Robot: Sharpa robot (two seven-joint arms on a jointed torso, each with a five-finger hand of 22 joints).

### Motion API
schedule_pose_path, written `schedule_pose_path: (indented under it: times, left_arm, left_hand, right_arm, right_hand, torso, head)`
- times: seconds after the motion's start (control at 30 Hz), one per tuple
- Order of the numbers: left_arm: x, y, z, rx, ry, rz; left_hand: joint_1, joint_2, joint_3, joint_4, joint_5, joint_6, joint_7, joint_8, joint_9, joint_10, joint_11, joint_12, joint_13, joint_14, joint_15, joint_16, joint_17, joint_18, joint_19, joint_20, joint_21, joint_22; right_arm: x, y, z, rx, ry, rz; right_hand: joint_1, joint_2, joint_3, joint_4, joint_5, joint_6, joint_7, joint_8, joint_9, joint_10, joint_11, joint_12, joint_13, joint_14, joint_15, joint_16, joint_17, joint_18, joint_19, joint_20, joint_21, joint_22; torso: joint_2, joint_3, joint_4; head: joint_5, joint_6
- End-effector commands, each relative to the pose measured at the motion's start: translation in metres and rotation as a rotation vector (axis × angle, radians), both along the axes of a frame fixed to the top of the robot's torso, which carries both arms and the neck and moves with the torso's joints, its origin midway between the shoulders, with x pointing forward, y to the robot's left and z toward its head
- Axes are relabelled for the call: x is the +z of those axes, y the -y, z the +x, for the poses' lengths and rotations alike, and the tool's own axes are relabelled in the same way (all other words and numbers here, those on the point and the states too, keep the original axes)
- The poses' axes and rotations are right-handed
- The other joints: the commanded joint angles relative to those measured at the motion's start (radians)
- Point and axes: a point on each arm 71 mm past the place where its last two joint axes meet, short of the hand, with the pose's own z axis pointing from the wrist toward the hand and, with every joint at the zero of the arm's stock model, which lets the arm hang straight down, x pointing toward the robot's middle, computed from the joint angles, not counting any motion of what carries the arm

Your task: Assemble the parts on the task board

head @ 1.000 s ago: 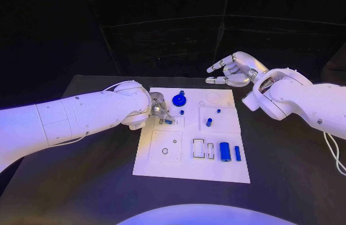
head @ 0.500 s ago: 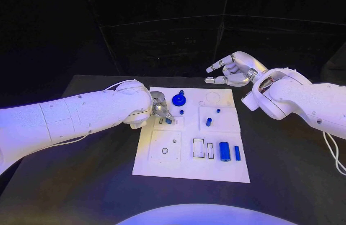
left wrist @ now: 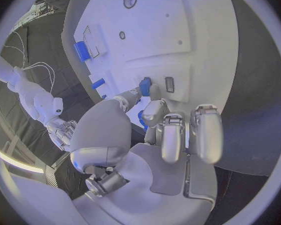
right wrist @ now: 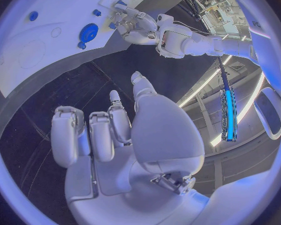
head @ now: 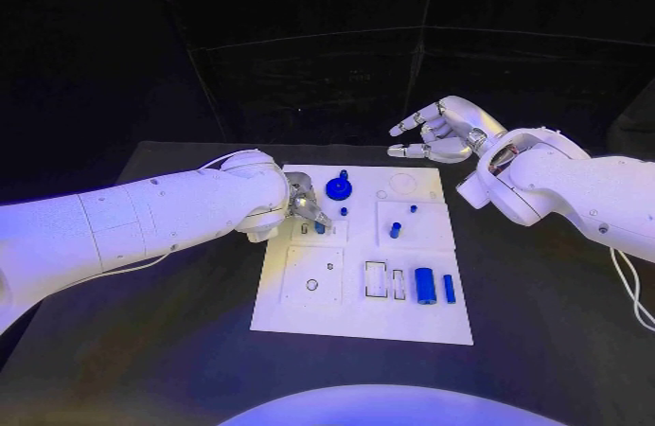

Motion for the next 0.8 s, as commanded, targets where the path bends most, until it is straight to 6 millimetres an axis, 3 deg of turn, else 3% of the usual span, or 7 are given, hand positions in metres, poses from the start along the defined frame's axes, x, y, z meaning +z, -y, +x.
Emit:
schedule_pose_path:
  times: [0.03, 0.57, 0.8]
  left_arm:
    - [-0.0005, -0.0002, 0.0003, -0.004, -0.01, 0.018]
    - [-0.0011, -0.0027, 0.0008, -0.001, -0.018, 0.029]
    - [-0.0006, -0.004, 0.0024, 0.013, -0.008, 0.025]
  left_hand:
    - [-0.016, 0.004, -0.018, 0.005, -0.005, 0.012, 0.0, 0.008, 0.004, 0.009, 0.0, 0.002, -0.001, 0.104, -0.006, 0.003, 0.263, -0.008, 0.027, -0.009, 0.007, 0.04]
    - [-0.048, 0.012, -0.094, 0.037, -0.005, 0.023, -0.005, 0.02, 0.016, 0.021, -0.005, 0.018, 0.014, 0.104, -0.01, 0.003, 0.263, -0.011, 0.033, -0.012, 0.017, 0.057]
    - [-0.093, 0.003, -0.202, 0.081, -0.014, 0.026, -0.005, 0.023, 0.022, 0.022, -0.004, 0.019, 0.014, 0.104, -0.01, 0.003, 0.263, -0.011, 0.033, -0.013, 0.018, 0.06]
  right_arm:
    - [0.0016, -0.0012, 0.0, 0.01, 0.004, 0.006]
    - [0.0015, -0.001, 0.0, 0.011, 0.002, 0.006]
    - [0.0016, -0.0007, 0.0001, 0.01, 0.003, 0.009]
  right_hand:
    - [0.002, 0.011, -0.004, 0.0, 0.004, 0.004, -0.007, 0.006, 0.001, -0.006, 0.002, -0.004, 0.07, 0.075, 0.002, -0.004, 0.14, 0.003, -0.001, 0.004, -0.006, 0.029]
    - [0.0, 0.011, -0.006, 0.001, 0.004, 0.003, -0.007, 0.006, 0.001, -0.008, 0.002, -0.007, 0.068, 0.074, 0.002, -0.007, 0.136, 0.004, -0.003, 0.004, -0.009, 0.023]
    - [-0.02, 0.013, -0.029, 0.011, -0.015, 0.002, -0.007, 0.007, 0.001, -0.009, 0.002, -0.008, 0.065, 0.073, 0.002, -0.009, 0.134, 0.004, -0.004, 0.003, -0.012, 0.021]
  torso:
    - [0.0, -0.0003, -0.0002]
    - [-0.001, -0.0003, 0.0003]
    - [-0.001, -0.0001, -0.0001]
  head:
    - [0.0, -0.001]
    - [-0.002, -0.004]
    - [-0.004, -0.004]
